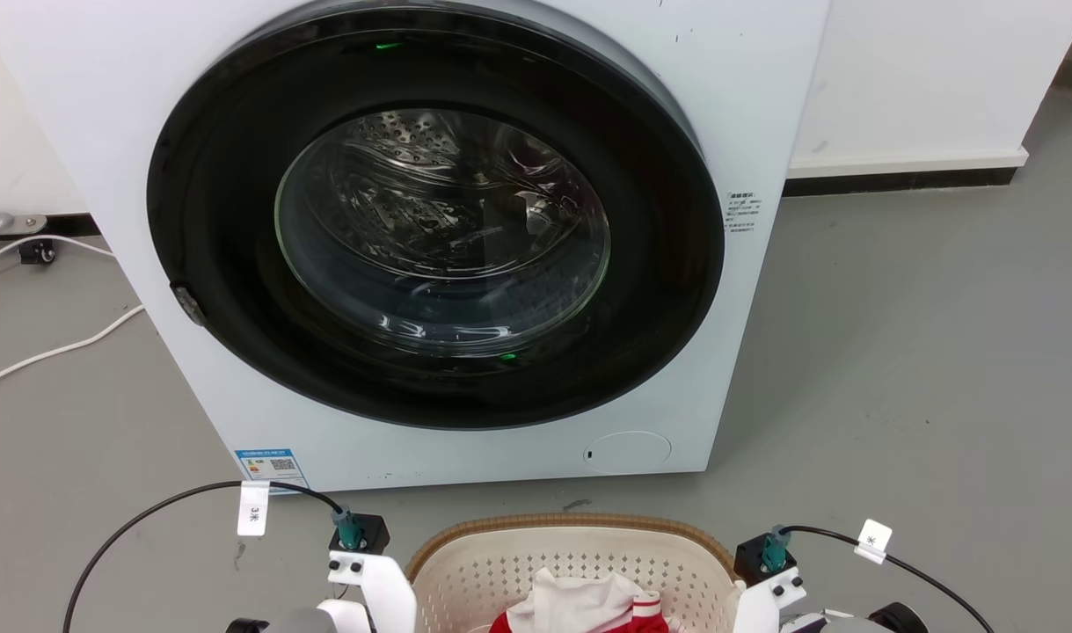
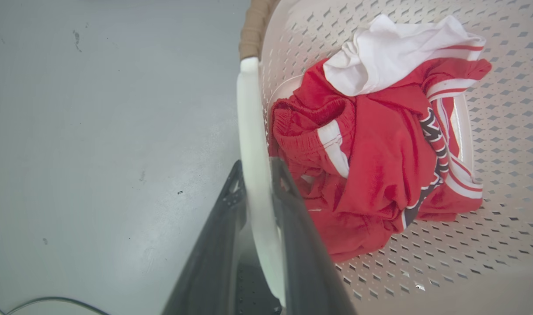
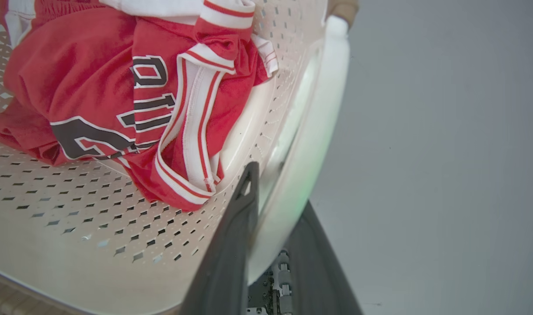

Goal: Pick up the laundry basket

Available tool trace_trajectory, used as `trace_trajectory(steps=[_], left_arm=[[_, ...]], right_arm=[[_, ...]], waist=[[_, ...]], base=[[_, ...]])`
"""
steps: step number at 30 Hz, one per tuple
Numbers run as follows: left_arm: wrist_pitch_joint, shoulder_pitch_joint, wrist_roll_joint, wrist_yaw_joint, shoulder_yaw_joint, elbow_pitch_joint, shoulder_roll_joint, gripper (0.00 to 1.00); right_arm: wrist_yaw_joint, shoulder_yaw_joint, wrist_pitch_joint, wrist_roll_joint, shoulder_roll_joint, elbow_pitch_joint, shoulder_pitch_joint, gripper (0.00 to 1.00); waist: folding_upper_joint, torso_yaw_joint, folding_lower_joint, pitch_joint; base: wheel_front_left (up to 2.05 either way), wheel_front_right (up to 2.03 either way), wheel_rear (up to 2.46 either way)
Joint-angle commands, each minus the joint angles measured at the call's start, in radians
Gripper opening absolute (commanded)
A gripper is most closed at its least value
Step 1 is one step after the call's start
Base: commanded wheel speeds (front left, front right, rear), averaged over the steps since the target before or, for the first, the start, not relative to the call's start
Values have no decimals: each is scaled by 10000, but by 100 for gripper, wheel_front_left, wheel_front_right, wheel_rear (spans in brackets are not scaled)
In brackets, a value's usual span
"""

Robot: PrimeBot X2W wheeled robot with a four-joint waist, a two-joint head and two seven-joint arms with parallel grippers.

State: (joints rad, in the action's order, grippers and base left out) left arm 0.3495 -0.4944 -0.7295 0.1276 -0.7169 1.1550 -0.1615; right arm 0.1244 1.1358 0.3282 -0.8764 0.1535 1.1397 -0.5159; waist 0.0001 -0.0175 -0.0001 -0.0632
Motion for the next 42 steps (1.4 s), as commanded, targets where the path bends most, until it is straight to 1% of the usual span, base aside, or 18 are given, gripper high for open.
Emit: trace_trajectory(steps=[1, 17, 42], left_arm=[[15, -139, -58, 43, -117, -93, 6, 0], [35, -305, -948, 43, -1006, 1, -119, 0], [-167, -518, -1913, 44, -2057, 139, -302, 0]], right_arm=[[115, 139, 42, -68, -49, -103, -129, 0], [115, 980, -84, -926, 16, 18, -284, 0], [116, 1409, -100, -1428, 1, 58, -306, 0]], waist=[[-1, -6, 1, -12], [-1, 7, 1, -55], [-1, 49, 1, 2]], base=[[0, 0, 0], [0, 0, 0], [0, 0, 0]])
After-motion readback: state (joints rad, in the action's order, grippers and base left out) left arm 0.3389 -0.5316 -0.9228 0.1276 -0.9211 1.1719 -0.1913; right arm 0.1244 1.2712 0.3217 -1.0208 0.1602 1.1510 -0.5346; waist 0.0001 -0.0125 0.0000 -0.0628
